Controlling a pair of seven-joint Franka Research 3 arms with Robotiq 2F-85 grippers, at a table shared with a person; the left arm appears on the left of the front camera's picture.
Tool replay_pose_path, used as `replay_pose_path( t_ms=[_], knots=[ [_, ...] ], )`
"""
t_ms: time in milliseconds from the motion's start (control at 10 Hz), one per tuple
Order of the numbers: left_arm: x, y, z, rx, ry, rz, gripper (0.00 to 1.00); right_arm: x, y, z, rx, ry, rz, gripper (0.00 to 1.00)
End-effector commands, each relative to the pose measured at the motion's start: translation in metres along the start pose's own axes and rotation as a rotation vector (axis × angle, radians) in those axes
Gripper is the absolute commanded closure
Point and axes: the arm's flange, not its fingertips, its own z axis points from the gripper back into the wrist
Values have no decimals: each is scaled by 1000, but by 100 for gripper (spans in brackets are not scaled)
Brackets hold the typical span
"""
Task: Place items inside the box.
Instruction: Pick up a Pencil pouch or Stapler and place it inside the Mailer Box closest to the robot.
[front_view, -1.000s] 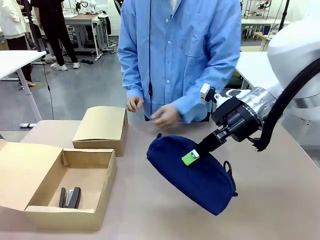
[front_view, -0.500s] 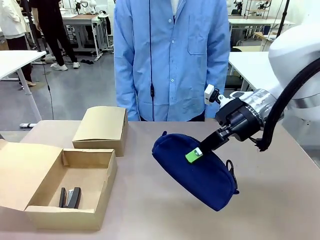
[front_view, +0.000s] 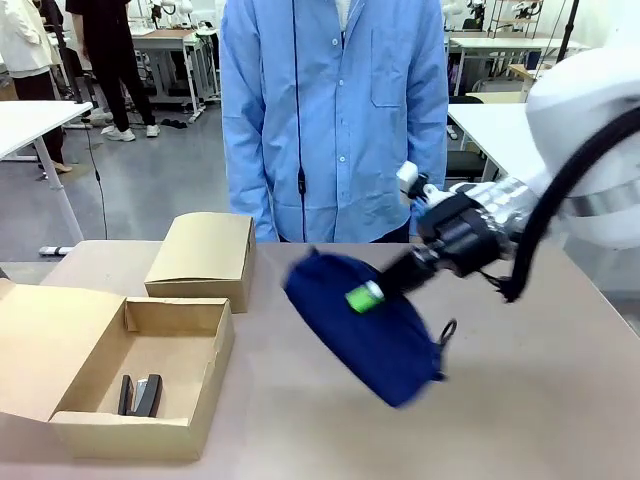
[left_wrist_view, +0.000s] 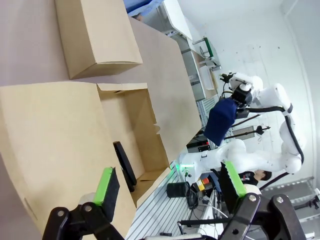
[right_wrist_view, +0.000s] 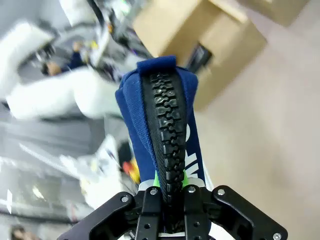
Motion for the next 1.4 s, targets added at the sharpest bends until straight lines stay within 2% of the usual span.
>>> replay_pose_path(
  t_ms=[0, 100, 200, 300, 400, 500, 600, 700, 800, 900, 1200, 1300],
  knots=[
    [1, -2, 0, -22, -19, -19, 0, 63, 32, -90, 125, -286, -192, 91],
    [1, -2, 0, -22, -19, -19, 0, 82, 45, -131, 120, -317, -292, 91],
    [1, -2, 0, -22, -19, -19, 0, 88, 46, -156, 25, -331, -371, 91],
    [1, -2, 0, -22, -19, -19, 0, 88, 49, -188, -34, -234, -383, 91],
    [1, -2, 0, -22, -19, -19, 0, 83, 46, -194, -91, -136, -374, 91],
    [1, -2, 0, -22, -19, -19, 0, 67, 59, -163, 51, -260, -370, 91],
    [1, -2, 0, -22, -19, -19, 0, 67, 59, -163, 51, -260, -370, 91],
    [1, -2, 0, -22, -19, -19, 0, 69, 52, -194, -18, -220, -377, 91],
    [1, -2, 0, -22, -19, -19, 0, 79, 68, -220, -109, -214, -412, 91],
    [1, -2, 0, -22, -19, -19, 0, 88, 82, -242, -144, -206, -485, 91],
    [1, -2, 0, -22, -19, -19, 0, 93, 90, -260, -267, -364, -641, 91],
    [1, -2, 0, -22, -19, -19, 0, 92, 87, -266, -312, -358, -664, 91]
  ],
)
